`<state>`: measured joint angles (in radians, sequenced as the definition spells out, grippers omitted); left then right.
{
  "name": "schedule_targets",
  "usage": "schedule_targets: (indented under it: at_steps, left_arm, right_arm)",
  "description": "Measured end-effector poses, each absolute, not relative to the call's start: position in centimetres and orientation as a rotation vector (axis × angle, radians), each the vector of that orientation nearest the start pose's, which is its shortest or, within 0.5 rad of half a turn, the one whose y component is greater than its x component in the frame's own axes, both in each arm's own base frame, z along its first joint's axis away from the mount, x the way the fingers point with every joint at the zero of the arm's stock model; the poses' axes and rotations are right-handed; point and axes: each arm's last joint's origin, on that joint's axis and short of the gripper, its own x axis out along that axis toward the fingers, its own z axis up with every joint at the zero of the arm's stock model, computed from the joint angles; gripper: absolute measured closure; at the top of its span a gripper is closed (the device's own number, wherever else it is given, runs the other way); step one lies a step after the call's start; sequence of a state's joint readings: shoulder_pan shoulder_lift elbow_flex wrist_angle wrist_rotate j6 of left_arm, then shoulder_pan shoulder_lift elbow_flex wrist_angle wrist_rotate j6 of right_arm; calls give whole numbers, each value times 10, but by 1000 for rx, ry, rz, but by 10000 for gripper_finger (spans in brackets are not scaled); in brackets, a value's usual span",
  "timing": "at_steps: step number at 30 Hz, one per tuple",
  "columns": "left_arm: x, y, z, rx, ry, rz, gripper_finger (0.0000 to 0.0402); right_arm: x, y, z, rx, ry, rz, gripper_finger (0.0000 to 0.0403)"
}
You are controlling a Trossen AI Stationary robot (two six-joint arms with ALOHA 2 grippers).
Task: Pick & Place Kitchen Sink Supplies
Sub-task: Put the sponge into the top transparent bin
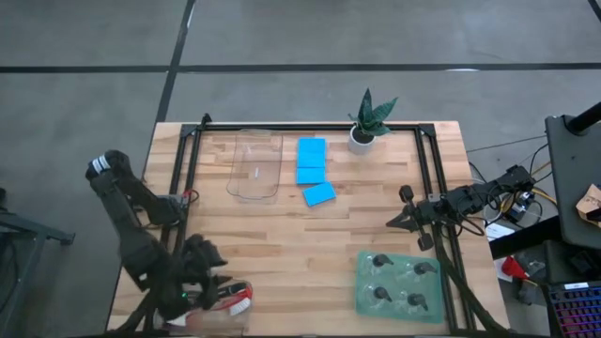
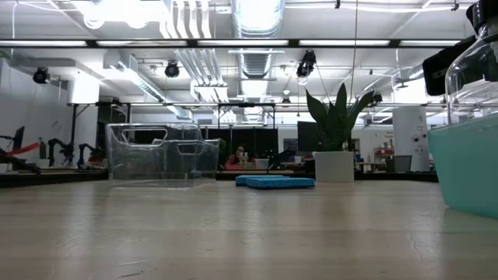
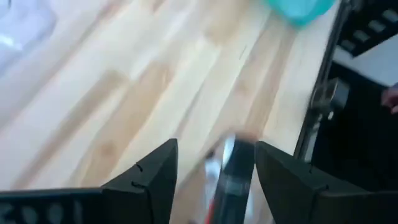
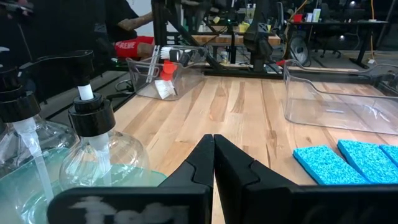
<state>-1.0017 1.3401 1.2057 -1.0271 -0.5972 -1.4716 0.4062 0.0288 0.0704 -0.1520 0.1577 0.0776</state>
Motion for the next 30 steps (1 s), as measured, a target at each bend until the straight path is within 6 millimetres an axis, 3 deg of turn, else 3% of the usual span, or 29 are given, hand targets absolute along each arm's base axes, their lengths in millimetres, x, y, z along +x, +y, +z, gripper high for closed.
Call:
schedule_targets:
  at_steps: [6, 11, 24, 30]
  left_arm:
    - [186, -181, 312, -425, 688, 258, 197]
    - [206, -164, 314, -333, 684, 261, 197]
    - [222, -116, 326, -161, 683, 300, 201]
    - [206, -102, 316, -92, 692, 309, 242]
  right_arm:
    - [88, 33, 171, 46, 116, 244, 394]
    - [88, 33, 171, 46, 116, 244, 394]
    - [88, 33, 171, 46, 116, 244, 394]
    - [88, 33, 171, 46, 116, 244, 394]
